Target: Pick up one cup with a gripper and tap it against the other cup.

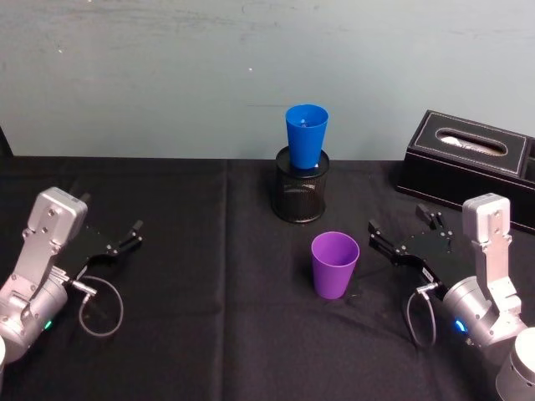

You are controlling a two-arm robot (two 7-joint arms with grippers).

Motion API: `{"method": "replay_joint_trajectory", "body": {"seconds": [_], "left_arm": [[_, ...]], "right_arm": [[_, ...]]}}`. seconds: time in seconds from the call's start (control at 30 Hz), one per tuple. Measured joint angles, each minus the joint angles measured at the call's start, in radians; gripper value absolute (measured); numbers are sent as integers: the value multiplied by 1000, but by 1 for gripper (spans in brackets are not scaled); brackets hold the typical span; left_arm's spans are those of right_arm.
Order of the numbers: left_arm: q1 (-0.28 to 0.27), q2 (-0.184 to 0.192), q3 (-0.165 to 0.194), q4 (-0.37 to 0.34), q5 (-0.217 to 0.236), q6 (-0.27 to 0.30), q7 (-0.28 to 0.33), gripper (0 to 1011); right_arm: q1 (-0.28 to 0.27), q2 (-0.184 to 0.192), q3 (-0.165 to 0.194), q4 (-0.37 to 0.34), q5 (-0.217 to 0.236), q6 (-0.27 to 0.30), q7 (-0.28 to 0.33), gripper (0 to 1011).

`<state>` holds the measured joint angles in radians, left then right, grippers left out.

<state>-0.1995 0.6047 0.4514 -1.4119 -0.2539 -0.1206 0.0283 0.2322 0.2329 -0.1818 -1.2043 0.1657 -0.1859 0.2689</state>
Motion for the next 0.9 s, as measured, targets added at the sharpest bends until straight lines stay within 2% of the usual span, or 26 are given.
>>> {"method": "replay_joint_trajectory", "body": {"seconds": [0.9], "left_arm": [[0, 0, 0, 0, 0, 0, 0, 1012]], "right_arm": [[0, 1, -1, -2, 0, 2, 1, 1003]]}}
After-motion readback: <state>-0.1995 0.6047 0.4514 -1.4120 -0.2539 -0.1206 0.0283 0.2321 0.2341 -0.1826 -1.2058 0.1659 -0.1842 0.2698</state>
